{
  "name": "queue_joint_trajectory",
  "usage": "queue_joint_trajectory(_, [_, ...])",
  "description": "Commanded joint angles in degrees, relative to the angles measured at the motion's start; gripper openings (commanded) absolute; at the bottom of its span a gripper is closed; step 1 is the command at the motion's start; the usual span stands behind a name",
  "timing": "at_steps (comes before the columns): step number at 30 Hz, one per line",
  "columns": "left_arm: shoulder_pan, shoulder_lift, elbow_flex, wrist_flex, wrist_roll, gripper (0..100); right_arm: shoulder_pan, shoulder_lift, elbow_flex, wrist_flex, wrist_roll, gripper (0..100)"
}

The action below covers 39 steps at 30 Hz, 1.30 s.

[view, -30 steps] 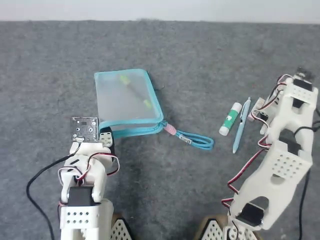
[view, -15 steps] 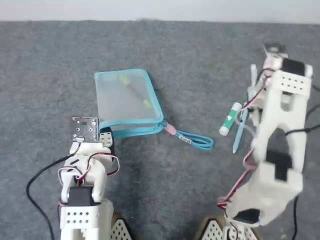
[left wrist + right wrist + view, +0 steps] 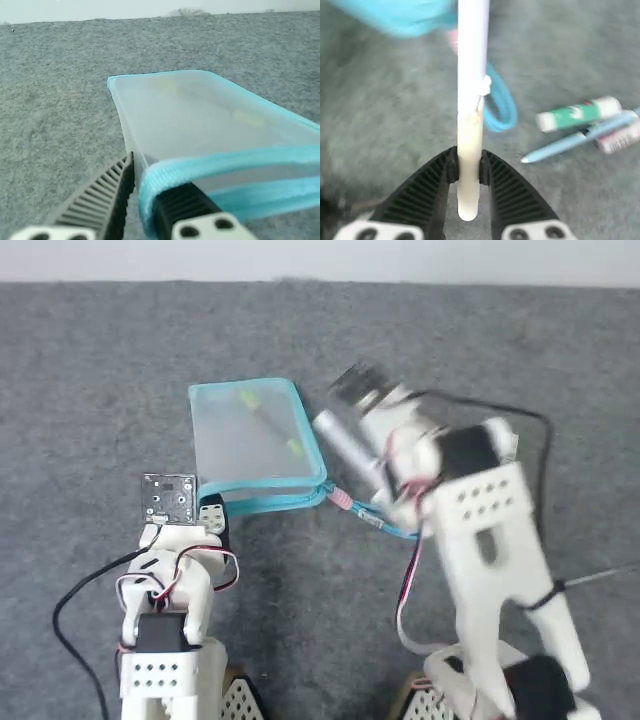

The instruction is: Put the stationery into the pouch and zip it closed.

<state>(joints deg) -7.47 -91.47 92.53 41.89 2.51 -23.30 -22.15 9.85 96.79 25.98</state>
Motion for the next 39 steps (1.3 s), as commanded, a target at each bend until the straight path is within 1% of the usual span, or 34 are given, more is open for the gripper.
queue_joint_trajectory(1, [0.6,-1.1,-0.7,-1.1,0.5,1,-8.3,-5.3,2.8,4.1,1.8,0.6])
queue_joint_trajectory(3, [0.6,-1.1,-0.7,-1.1,0.5,1,-10.6,-5.7,3.4,5.3,2.3,0.6])
queue_joint_trajectory(5, [0.6,-1.1,-0.7,-1.1,0.5,1,-11.8,-6.2,4.2,5.6,5.2,0.6])
queue_joint_trajectory(8, [0.6,-1.1,-0.7,-1.1,0.5,1,-12.0,-6.2,5.5,5.5,7.7,0.6])
queue_joint_trajectory(12, [0.6,-1.1,-0.7,-1.1,0.5,1,-12.0,-4.7,7.6,5.1,8.0,0.6])
queue_joint_trajectory(14, [0.6,-1.1,-0.7,-1.1,0.5,1,-11.9,-3.6,7.6,4.3,7.2,0.6])
queue_joint_trajectory(19, [0.7,-1.1,-0.7,-1.1,0.5,1,-11.9,2.4,5.9,0.1,-0.4,0.6])
queue_joint_trajectory(22, [0.7,-1.1,-0.7,-1.1,0.5,1,-11.9,8.3,0.2,0.0,-4.3,0.6])
queue_joint_trajectory(27, [0.7,-1.1,-0.7,-1.1,0.5,1,-11.8,19.0,-13.8,0.6,-10.8,0.6])
queue_joint_trajectory(34, [0.7,-1.1,-0.7,-1.2,0.5,1,-12.1,32.5,-34.6,5.4,-16.0,0.6])
queue_joint_trajectory(37, [0.7,-1.1,-0.7,-1.2,0.5,1,-12.7,36.4,-41.2,5.8,-19.0,0.6])
queue_joint_trajectory(39, [0.7,-1.1,-0.7,-1.2,0.5,1,-14.1,38.2,-44.0,5.8,-19.6,0.6])
